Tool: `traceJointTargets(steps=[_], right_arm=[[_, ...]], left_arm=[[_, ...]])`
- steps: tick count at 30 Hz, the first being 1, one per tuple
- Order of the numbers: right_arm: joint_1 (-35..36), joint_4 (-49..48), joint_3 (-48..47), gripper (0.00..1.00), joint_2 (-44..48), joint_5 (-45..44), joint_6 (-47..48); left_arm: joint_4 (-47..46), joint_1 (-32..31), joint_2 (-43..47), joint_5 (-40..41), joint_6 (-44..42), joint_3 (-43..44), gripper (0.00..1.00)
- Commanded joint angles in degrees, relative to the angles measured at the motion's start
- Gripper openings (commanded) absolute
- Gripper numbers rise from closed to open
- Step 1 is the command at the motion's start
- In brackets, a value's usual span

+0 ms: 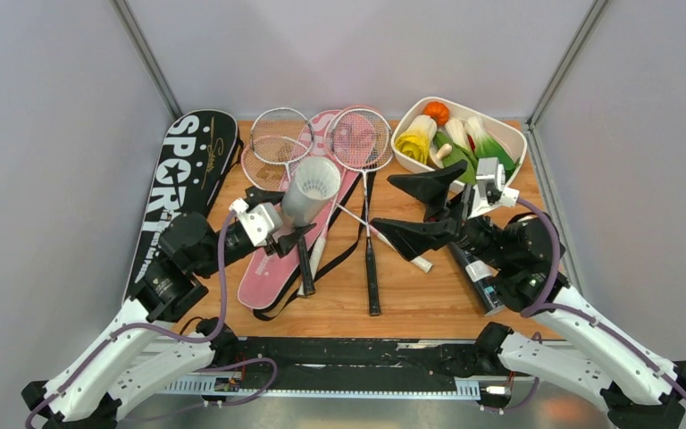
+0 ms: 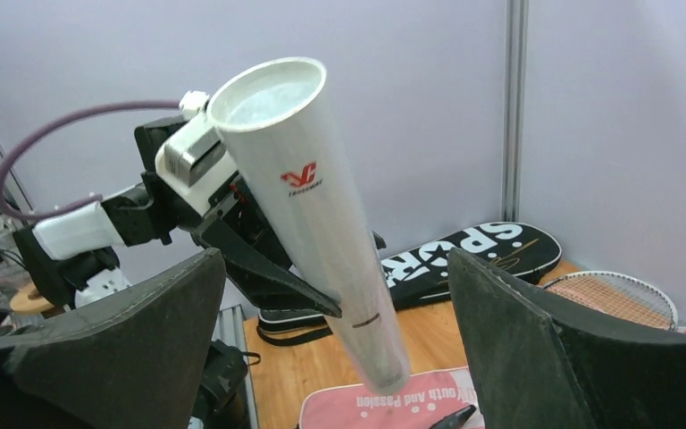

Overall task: Pack up the badminton gear
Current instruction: Close the lid on the shuttle tube, then place the shuttle tube at the center of the board.

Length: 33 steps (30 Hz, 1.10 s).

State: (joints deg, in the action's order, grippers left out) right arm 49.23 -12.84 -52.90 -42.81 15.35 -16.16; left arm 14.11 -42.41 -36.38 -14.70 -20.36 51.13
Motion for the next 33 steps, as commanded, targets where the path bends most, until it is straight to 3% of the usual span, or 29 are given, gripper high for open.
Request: traceJointTargets(steps=[1, 6, 13, 19, 24, 29, 33], right_arm=[[-0.14, -12.83, 0.87, 1.0, -5.41, 4.38, 3.11], [0.47, -14.45, -4.68, 1.0, -13.31, 6.71, 1.69], [2.08, -17.79, -9.41, 0.96, -23.38, 7.65, 0.77], [2.22, -20.9, -11.12, 0.69, -29.44, 13.0, -1.72], [2.1, -22.45, -10.53, 0.33, -28.86, 12.02, -1.87], [-1.35, -15.11, -13.56, 0.26, -25.98, 6.78, 0.22], [-8.03, -15.7, -13.19, 0.24, -23.31, 10.42, -3.2]], left_arm=[[-10.44, -0.29, -2.52, -4.29, 17.87, 2.39, 0.41], [-13.67, -0.3, -4.69, -8.19, 27.59, 2.48, 0.42], [-15.83, -0.3, -5.55, -9.33, 29.36, 0.39, 0.48], [-14.59, -0.3, -6.48, -7.7, 30.24, -0.19, 0.56], [-11.53, -0.3, -6.07, -4.56, 29.17, -1.17, 0.62], [-9.72, -0.25, -3.9, -2.95, 27.0, -3.43, 0.7], [-9.66, -0.29, -2.27, -4.67, 26.35, -6.0, 0.71]])
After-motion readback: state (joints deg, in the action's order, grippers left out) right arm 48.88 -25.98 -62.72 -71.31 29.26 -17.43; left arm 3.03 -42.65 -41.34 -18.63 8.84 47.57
